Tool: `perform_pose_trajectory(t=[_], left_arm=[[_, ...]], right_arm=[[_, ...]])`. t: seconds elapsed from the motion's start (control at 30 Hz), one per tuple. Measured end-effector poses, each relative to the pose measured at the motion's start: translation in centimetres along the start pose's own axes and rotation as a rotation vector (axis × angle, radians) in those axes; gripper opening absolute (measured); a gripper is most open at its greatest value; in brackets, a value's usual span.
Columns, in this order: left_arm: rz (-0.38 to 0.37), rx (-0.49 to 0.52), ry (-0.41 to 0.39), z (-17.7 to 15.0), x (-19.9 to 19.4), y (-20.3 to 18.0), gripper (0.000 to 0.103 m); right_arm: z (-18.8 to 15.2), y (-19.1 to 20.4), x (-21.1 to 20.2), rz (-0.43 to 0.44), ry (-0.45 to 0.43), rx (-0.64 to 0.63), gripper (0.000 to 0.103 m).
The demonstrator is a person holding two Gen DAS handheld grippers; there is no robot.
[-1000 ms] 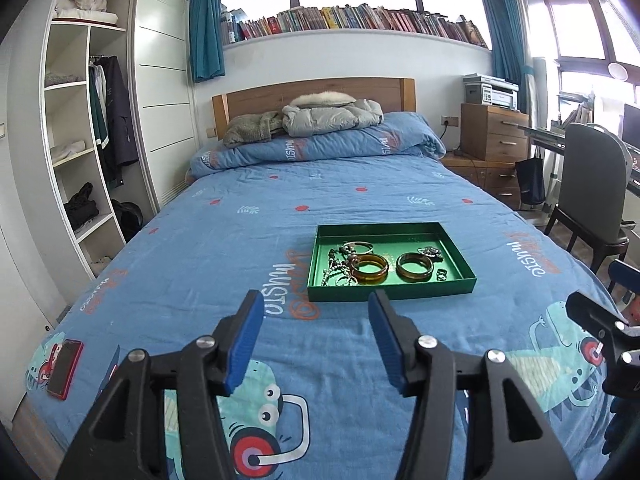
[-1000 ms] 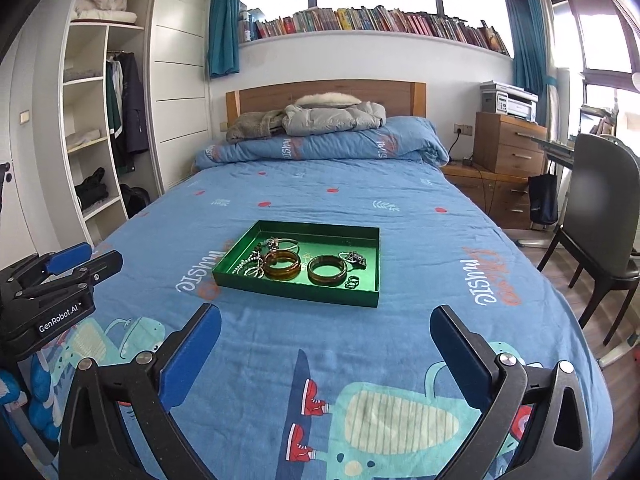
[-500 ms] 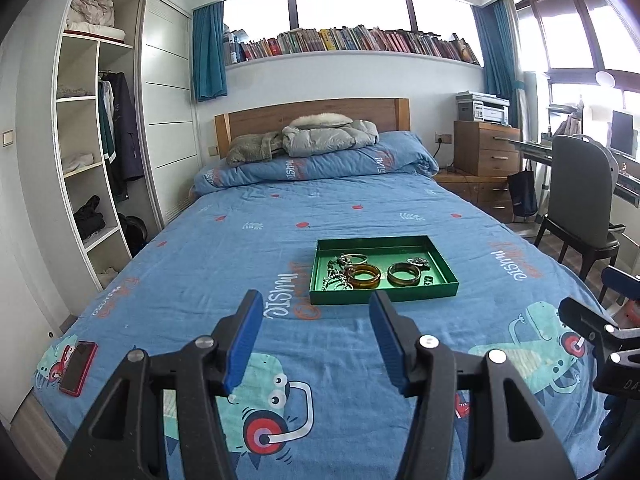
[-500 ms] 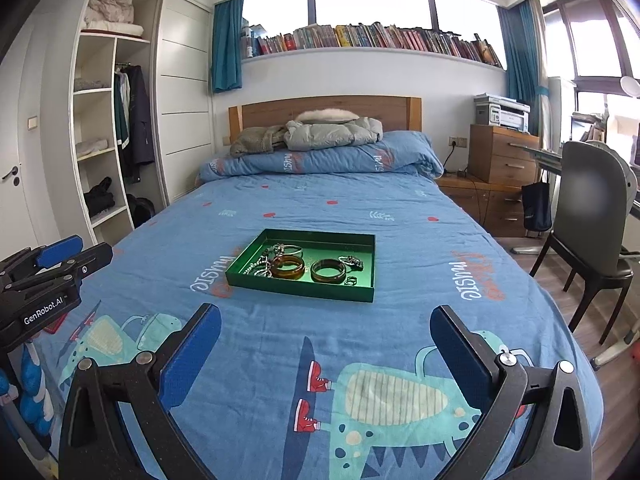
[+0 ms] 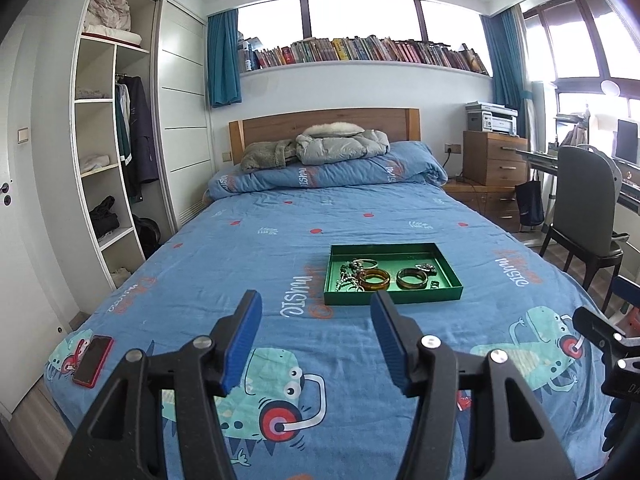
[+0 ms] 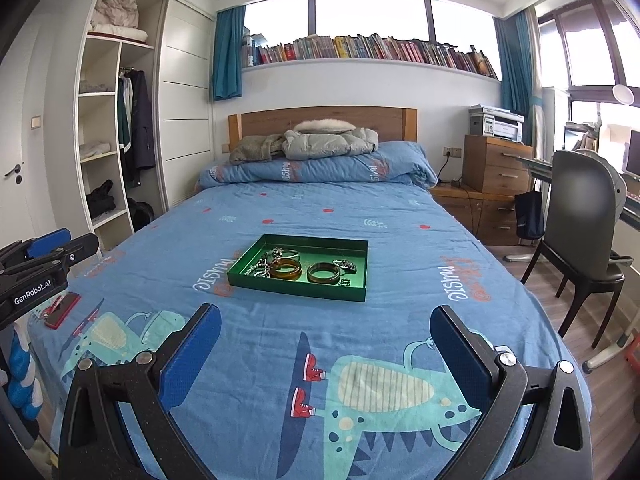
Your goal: Organize jewelry
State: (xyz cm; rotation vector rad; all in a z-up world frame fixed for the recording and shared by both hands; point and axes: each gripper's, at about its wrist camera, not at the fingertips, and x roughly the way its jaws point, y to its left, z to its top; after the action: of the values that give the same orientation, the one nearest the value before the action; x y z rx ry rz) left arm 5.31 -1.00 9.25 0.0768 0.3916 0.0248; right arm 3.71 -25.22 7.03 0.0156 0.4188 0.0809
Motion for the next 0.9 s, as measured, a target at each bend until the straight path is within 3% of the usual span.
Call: perform_pose_trajectory(t=[0.67, 0.9], left_arm=[[0.000, -0.004, -0.002, -0.7, -0.8, 0.9, 0.057], [0.007, 0.000, -0.002, -1.5, -1.1, 1.3, 0.062]], right_arm=[[-0.7, 0.2, -1.3, -0.019, -0.031, -0.019, 0.103], [-1.1, -0.2, -1.3, -0.027, -0.022, -0.011, 0.103]])
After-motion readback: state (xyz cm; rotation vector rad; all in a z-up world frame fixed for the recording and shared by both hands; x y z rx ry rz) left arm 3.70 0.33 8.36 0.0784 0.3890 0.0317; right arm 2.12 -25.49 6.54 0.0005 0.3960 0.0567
